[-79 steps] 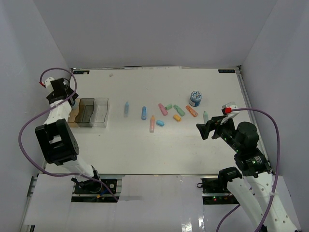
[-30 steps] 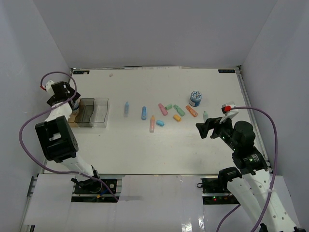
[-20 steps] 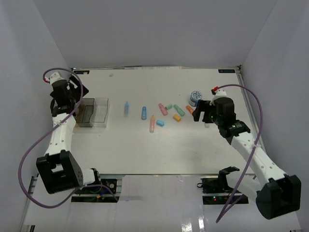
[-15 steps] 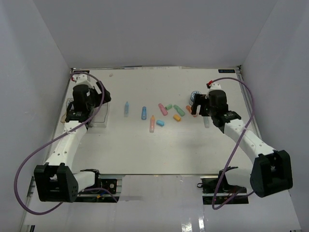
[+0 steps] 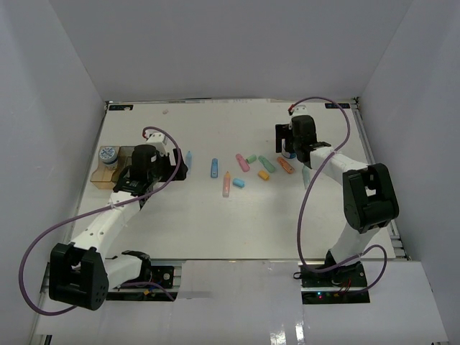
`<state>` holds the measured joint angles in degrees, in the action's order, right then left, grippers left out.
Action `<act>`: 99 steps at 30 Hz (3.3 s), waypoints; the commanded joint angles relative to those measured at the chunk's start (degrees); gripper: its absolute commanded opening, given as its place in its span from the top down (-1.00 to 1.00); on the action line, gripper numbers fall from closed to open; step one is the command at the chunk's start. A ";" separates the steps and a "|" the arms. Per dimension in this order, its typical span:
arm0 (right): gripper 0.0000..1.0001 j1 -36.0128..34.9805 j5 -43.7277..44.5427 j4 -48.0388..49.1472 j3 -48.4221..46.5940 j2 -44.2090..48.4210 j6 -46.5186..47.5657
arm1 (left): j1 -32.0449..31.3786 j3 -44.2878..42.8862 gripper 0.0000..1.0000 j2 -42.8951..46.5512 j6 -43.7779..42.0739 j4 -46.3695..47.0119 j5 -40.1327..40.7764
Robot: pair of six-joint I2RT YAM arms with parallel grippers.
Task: Sort the stationery into containers
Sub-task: Pick up the stationery from the corner of the board, then place the pen at the center of the board.
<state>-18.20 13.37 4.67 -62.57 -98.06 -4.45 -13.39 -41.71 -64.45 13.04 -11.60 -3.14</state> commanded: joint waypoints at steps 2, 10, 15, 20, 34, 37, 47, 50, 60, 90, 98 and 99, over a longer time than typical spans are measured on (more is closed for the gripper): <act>-0.80 0.09 2.80 3.77 -4.23 -3.18 1.81 | -0.32 -0.21 -0.96 1.51 -1.09 2.10 -1.35; -0.81 0.35 2.63 4.39 -5.99 -7.40 1.55 | -0.41 0.32 -0.96 2.48 -1.09 2.19 -0.91; -0.86 0.53 3.07 4.47 -5.64 -8.11 1.37 | -0.59 0.40 -0.96 2.39 -1.08 2.19 -0.99; -0.85 0.53 3.42 7.20 -2.21 -4.86 2.33 | -0.50 0.32 -0.96 2.22 -1.08 2.10 -1.43; -0.80 1.32 4.65 7.46 -3.26 -3.89 3.41 | -0.59 0.32 -0.96 2.13 -1.17 2.10 -1.43; -0.80 2.11 2.64 7.37 -3.61 -5.29 1.64 | -0.59 0.41 -0.96 2.22 -1.26 2.10 -1.43; -0.97 2.99 -2.20 7.37 -5.20 -9.60 2.16 | -0.68 0.49 -0.96 2.31 -1.17 2.10 -1.43; -0.69 3.08 -2.47 7.29 -5.55 -10.22 2.95 | -0.68 0.49 -0.96 2.31 -1.17 2.10 -1.61; 0.21 2.20 -8.94 8.25 -3.36 -3.04 8.05 | -0.76 0.32 -0.96 2.39 -1.00 2.19 -1.70; -0.30 -37.53 -21.37 15.98 9.21 -2.05 15.35 | -1.03 -5.13 -0.96 9.87 3.31 -16.35 -9.52; -0.80 -37.70 -18.22 14.06 12.28 5.91 15.35 | -4.71 -4.78 -0.96 8.46 5.32 -16.62 -8.03; -0.80 -37.70 -16.98 13.36 13.08 8.13 15.26 | -6.46 -4.95 -0.96 8.28 5.59 -16.70 -6.46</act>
<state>-55.61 -6.57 16.86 -51.05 -97.89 10.96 -17.06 -46.54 -56.18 16.99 -27.46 -10.66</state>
